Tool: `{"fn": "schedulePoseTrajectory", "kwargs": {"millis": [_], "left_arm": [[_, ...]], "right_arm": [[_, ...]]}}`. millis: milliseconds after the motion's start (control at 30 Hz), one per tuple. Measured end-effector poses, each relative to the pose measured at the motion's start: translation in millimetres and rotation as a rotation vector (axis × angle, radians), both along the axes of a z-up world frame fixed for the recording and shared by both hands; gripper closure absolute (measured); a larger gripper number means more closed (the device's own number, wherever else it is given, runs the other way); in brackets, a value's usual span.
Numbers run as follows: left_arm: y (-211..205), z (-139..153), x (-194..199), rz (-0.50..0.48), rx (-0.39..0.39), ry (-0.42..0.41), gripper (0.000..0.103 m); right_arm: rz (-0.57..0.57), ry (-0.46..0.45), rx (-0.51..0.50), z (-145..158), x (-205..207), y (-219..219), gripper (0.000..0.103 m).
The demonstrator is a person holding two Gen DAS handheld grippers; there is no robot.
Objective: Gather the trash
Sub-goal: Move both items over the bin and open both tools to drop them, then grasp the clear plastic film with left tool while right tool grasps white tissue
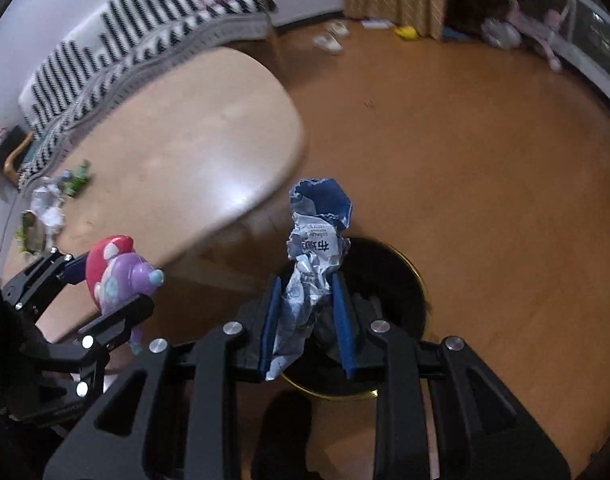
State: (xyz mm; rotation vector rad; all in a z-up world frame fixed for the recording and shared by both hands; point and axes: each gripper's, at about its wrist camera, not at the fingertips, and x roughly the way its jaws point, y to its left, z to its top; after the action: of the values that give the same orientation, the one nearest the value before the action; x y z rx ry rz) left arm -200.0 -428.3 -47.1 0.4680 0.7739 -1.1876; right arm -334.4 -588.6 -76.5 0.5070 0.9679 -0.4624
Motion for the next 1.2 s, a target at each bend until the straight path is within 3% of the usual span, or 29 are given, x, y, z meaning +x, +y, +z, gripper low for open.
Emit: {"fn": "schedulePoseTrajectory", "kwargs": {"millis": [233,533,600,633,967,1200], "left_arm": [[-33,-21,-15,-0.058,0.044,0.014,0.043],[-51,-32,-9,-0.083,0.062,0.037,0.041],[-52,-32,-10,-0.083,0.056,0.031,0.026],[-48,-32,-14,-0.080,0.049,0.025,0.022],[-11,-11,15,-0.008,0.016,0.003,0.016],[72,16,65,0.168,-0.014,-0.031,0.015]], "right_arm": [[-0.018,0.048,0.038,-25,-16,-20,0.077],[-0.028,0.043,0.033,-23,-15,-21,0.075],[-0.038,0.053,0.020,-23,-14,-22,0.057],[-0.047,0.051,0.012,-22,-16,-23,0.045],[-0.012,0.005,0.002,-5,5,-8,0.044],[0.131,-0.092,0.003,20,80,51,0.038]]}}
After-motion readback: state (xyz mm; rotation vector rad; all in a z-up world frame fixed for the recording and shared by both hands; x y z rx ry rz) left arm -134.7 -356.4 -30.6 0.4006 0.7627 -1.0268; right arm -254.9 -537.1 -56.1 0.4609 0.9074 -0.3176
